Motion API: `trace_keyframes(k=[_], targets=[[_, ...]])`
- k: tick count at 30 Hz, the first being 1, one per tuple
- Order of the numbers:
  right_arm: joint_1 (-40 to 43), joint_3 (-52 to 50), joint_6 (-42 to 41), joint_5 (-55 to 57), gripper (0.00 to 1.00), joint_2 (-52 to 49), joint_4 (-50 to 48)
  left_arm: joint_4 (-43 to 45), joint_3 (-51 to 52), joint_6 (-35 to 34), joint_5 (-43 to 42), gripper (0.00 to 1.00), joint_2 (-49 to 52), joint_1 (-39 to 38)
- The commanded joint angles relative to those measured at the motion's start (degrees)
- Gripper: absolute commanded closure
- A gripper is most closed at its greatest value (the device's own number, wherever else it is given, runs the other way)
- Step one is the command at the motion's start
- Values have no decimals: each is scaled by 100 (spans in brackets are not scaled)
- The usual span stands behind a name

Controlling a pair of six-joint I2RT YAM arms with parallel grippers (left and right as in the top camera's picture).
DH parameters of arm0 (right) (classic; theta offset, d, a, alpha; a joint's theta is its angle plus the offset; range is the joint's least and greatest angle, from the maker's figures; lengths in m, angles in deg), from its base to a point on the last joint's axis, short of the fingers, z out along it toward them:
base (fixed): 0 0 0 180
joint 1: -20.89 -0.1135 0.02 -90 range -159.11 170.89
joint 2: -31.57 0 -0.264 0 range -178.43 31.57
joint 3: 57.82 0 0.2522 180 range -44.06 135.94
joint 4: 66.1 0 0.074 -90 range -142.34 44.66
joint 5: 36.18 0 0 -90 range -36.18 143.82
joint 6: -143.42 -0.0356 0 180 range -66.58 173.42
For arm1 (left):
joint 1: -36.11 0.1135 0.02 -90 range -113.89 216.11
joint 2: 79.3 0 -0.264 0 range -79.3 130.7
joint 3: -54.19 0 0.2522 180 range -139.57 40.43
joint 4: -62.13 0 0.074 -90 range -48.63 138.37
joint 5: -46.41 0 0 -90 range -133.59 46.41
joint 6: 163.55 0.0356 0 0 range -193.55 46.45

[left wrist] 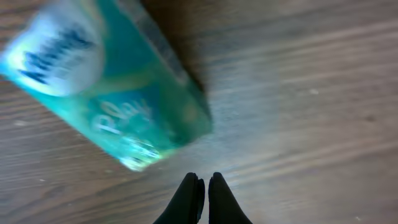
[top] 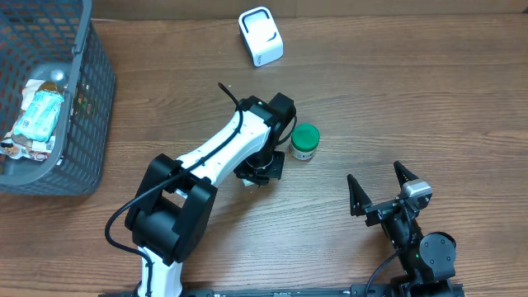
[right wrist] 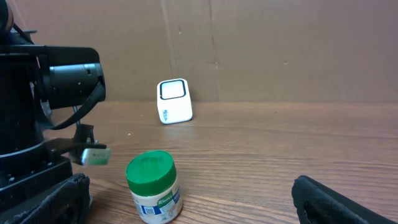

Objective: Scan the item barcode
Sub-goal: 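Close the left gripper on the Kleenex tissue pack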

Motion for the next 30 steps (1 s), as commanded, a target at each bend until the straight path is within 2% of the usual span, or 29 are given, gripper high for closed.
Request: trace_keyframes(k=[1, 12, 15, 20, 25, 30], targets=[[-28, -59, 28, 44, 0, 46, -20, 39, 46, -92, 529, 96, -11, 7], [-28, -59, 26, 44, 0, 46, -20, 498, 560, -85, 391, 96, -11, -48], [-28, -59, 26, 44, 0, 46, -20, 511, 597, -44, 791, 96, -11, -20], [-28, -59, 26, 44, 0, 46, -20, 505, 470, -107, 1923, 96, -24, 146], [-28, -59, 28, 44, 0, 46, -20, 503, 223, -35, 1867, 96, -24, 404], [-28, -59, 28, 44, 0, 46, -20, -22, -400, 85, 1860, 96, -24, 479]])
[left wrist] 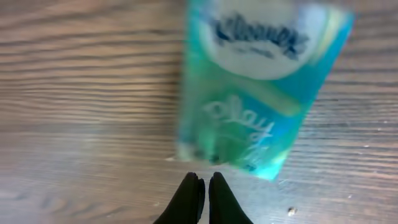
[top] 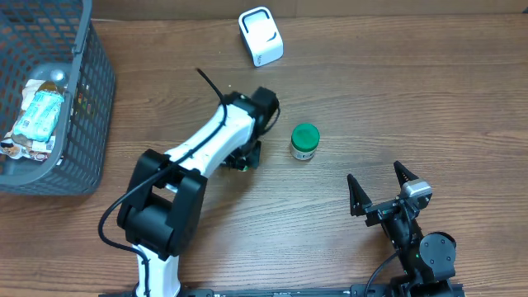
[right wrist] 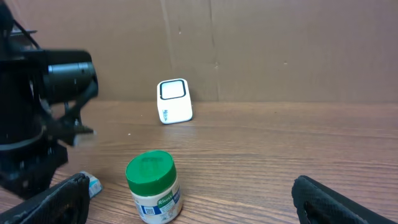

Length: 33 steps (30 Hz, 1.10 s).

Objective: Scan the item barcode
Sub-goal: 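Close the left gripper on the Kleenex tissue pack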

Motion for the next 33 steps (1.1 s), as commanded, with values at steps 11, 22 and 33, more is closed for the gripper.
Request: trace_keyframes(k=[11, 22, 33], targets=[[-28, -59, 26, 42, 0, 46, -20, 205, -487, 70, 68, 62, -7, -24], [-28, -59, 28, 42, 0, 46, -20, 839, -195, 605, 87, 70, -7, -247], [-28, -59, 28, 42, 0, 46, -20, 1106, 103, 579, 105, 69, 2, -302]])
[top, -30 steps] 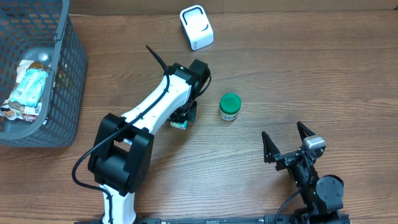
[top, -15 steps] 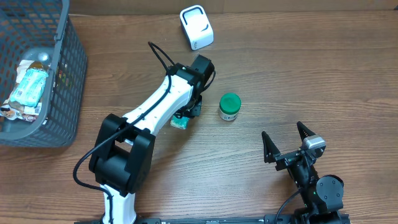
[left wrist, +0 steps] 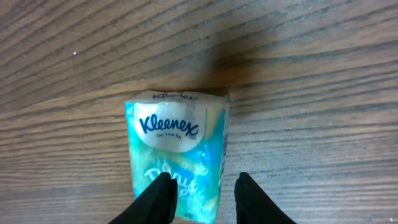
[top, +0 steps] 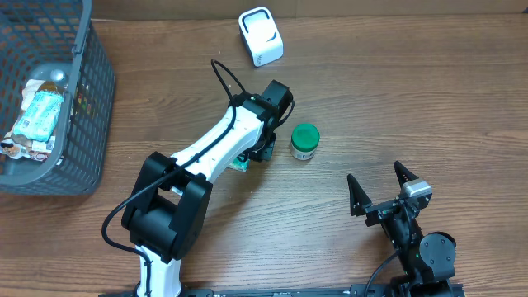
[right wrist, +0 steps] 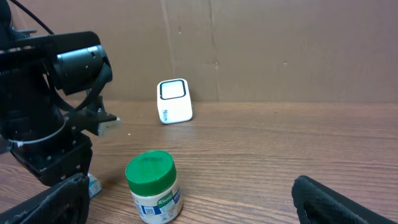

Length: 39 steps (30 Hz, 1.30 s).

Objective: Scan the item barcode
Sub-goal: 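Close the left gripper on the Kleenex tissue pack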

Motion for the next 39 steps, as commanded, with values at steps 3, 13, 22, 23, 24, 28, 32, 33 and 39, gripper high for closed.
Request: trace_keyframes(k=[3, 13, 22, 23, 24, 28, 32, 33, 39], targets=[[-28, -59, 28, 39, 0, 46, -20, 254, 280, 105, 35, 68, 2, -35], [-28, -59, 26, 39, 0, 46, -20, 415, 321, 103, 275, 65, 2, -63], [-28, -59, 26, 39, 0, 46, -20, 459, 337, 103, 343, 69, 31, -151], [-28, -59, 26, 39, 0, 46, -20, 476, 341, 103, 380, 69, 35, -157], [-28, -59, 26, 39, 0, 46, -20, 476, 343, 103, 428, 72, 42, -155], [-28, -59, 28, 39, 0, 46, -20, 450, 343, 74, 420, 73, 42, -138], [-28, -59, 28, 39, 0, 46, -20, 385, 350, 61, 420, 72, 46, -149], [-28, -59, 28, 39, 0, 46, -20, 387, 356, 61, 422, 71, 48, -155], [-28, -59, 28, 39, 0, 46, -20, 496, 400, 61, 431, 70, 50, -151]])
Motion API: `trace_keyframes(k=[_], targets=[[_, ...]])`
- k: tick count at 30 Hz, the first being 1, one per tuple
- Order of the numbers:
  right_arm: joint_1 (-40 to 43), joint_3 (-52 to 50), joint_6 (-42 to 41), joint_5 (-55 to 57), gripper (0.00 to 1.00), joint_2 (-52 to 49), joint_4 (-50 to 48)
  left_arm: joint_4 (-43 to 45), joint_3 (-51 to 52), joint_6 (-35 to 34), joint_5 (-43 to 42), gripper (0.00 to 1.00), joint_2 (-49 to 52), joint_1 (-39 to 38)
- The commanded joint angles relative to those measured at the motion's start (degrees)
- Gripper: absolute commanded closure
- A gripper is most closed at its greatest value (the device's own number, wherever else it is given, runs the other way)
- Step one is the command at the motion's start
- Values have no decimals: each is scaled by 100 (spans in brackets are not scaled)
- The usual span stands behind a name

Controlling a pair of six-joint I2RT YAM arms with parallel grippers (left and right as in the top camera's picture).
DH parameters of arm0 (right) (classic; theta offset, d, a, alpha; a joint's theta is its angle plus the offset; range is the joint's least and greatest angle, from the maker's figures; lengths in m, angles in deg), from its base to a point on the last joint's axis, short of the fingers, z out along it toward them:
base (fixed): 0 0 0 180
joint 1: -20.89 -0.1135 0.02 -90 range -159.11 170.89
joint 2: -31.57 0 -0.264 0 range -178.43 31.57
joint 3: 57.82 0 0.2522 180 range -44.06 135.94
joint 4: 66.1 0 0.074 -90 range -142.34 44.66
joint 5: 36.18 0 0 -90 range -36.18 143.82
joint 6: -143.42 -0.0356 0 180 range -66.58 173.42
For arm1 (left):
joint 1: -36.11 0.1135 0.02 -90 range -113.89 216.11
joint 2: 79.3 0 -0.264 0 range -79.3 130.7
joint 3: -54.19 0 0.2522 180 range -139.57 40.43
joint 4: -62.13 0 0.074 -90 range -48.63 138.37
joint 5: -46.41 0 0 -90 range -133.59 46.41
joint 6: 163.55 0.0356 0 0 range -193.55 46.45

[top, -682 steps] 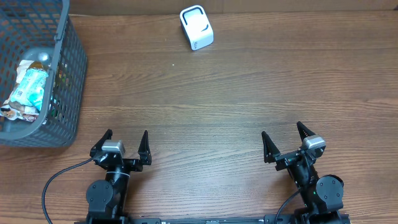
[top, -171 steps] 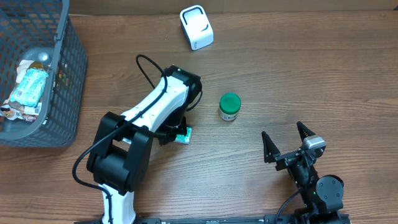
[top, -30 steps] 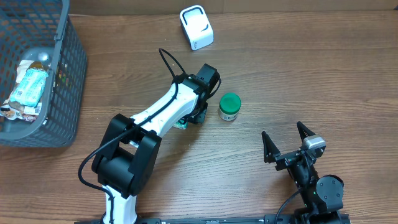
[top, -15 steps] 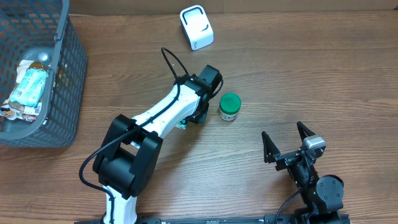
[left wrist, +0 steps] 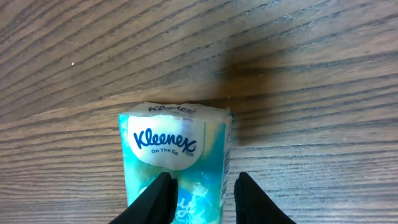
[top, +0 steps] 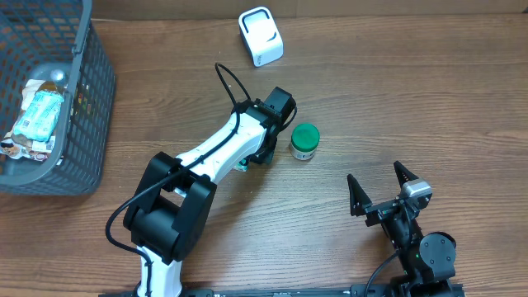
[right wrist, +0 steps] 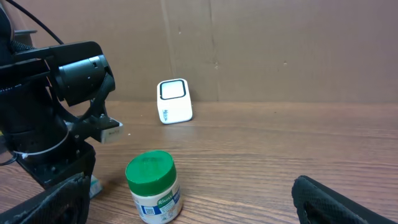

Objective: Scan the item barcode
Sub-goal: 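Close the left gripper on the Kleenex tissue pack, then lift the tissue pack and set it upright beside the jar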

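A teal Kleenex tissue pack [left wrist: 174,158] lies flat on the wooden table, logo side up. My left gripper [left wrist: 202,196] hangs open just over its near end: the left finger sits above the pack's face, the right finger [left wrist: 249,196] just past its right edge. From overhead the left gripper [top: 262,151] covers nearly all of the pack [top: 245,164]. The white scanner [top: 261,36] stands at the table's far edge. My right gripper [top: 383,191] rests open and empty near the front right.
A green-lidded Knorr jar [top: 304,141] stands just right of the left gripper, also seen in the jar [right wrist: 152,186] close-up. A dark wire basket [top: 87,107] with packaged goods sits at the far left. Cardboard walls the back.
The left gripper stays open over the tissue pack and has come slightly closer to it and a little along it. The pack, jar and right arm have not moved.
First my left gripper was shut, with the pack lying skewed beside it. Then, still shut, it stood further left with the pack turned lengthwise ahead of it. After that it was open over the pack, and now sits slightly closer.
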Motion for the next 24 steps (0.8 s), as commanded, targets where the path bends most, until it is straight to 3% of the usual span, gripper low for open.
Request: trace_keyframes(k=[1, 24], targets=[[-28, -59, 28, 39, 0, 46, -22, 35, 83, 46, 96, 69, 50, -28], [-28, -59, 26, 39, 0, 46, -22, 330, 402, 50, 109, 68, 55, -28]])
